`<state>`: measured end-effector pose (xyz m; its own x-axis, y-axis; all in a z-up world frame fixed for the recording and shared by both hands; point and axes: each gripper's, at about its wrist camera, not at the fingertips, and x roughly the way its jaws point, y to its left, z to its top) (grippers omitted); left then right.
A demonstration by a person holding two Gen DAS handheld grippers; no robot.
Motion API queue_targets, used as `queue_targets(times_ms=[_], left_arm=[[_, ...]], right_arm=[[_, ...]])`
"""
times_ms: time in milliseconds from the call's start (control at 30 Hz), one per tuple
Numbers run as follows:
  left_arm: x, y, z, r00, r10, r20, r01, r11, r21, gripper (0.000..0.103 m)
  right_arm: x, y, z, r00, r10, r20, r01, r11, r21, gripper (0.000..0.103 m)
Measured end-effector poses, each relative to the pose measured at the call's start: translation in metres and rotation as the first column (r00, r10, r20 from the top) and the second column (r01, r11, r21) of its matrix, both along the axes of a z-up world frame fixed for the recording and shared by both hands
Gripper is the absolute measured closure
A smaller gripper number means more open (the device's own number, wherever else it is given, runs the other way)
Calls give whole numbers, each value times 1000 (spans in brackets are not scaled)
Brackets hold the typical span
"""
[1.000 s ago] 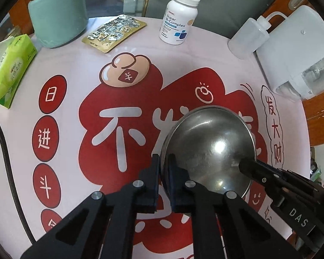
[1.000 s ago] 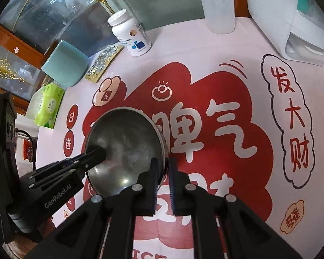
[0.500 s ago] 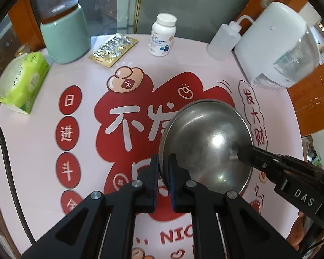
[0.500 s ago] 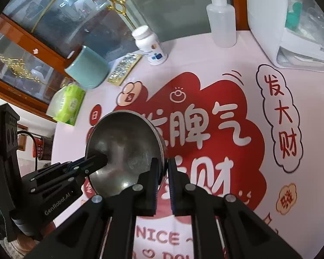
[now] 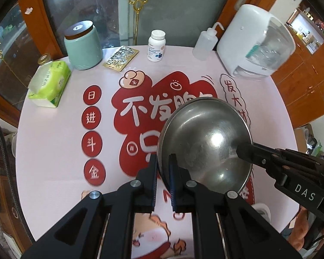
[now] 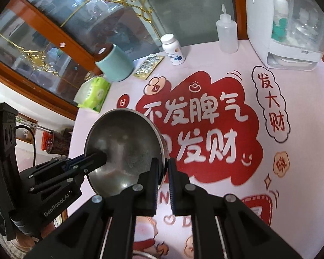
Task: Organize plates and bowls
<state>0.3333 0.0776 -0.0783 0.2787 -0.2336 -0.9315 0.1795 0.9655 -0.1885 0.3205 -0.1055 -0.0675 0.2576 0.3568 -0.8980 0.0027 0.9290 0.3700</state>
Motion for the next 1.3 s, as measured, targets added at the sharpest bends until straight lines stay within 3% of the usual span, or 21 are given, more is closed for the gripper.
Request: queue_targets(times_ms=[233, 500, 967, 1300], left_arm=[[-50, 7, 31, 1000, -24, 1, 24, 1000, 2, 96], [-101, 16, 43, 999, -45, -11, 45, 999, -19, 96], [-192, 36, 5, 998, -34, -53, 32, 999, -41, 95], [-229, 37, -14, 996, -79, -45, 79, 997, -12, 93]], right_arm=[[-45, 7, 33, 1000, 8, 16, -8, 1000, -7, 95], [-105, 10, 44, 1000, -9, 23, 9, 1000, 14, 94], [-187, 31, 20, 998, 58, 7, -58, 997, -41, 95], [-210, 40, 1, 993, 120, -14, -120, 991, -60, 95]])
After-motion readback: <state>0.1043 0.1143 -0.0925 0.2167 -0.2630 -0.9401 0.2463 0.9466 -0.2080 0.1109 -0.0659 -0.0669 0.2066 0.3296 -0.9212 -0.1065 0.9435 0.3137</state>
